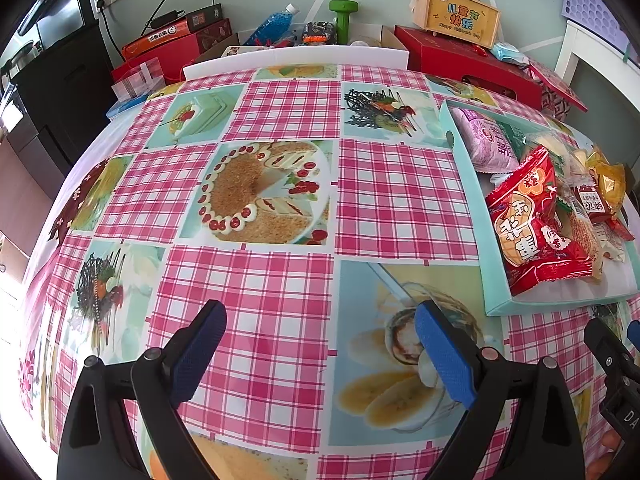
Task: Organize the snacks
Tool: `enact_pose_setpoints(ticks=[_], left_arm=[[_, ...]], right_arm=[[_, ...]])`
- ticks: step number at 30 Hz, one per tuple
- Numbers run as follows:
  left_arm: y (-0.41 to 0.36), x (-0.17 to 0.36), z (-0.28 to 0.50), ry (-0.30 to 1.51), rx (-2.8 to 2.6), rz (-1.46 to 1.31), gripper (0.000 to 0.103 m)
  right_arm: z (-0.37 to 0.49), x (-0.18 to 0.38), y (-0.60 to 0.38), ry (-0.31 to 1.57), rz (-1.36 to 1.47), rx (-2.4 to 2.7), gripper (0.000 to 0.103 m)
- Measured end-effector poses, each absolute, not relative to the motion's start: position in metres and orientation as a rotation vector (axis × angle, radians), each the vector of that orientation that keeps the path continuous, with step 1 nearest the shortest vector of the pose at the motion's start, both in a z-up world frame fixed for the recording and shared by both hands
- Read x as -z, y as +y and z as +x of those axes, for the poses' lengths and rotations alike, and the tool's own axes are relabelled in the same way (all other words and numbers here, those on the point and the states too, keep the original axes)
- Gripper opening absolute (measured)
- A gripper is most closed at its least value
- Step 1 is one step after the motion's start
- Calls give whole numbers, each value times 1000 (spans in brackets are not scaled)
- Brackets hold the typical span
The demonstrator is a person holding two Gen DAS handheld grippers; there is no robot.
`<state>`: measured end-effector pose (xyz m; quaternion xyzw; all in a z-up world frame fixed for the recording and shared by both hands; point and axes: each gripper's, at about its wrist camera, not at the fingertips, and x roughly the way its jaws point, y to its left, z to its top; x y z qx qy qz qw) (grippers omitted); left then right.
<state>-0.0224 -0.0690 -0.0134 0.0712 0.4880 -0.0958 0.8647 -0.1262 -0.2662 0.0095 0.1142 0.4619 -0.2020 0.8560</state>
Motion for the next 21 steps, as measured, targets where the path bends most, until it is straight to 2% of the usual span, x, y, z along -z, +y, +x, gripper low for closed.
enact_pose_setpoints(ticks=[21], left_arm=[[-69,11,-24,995,196,154,95]], right_arm=[[-126,-9,-267,974,241,426,103]])
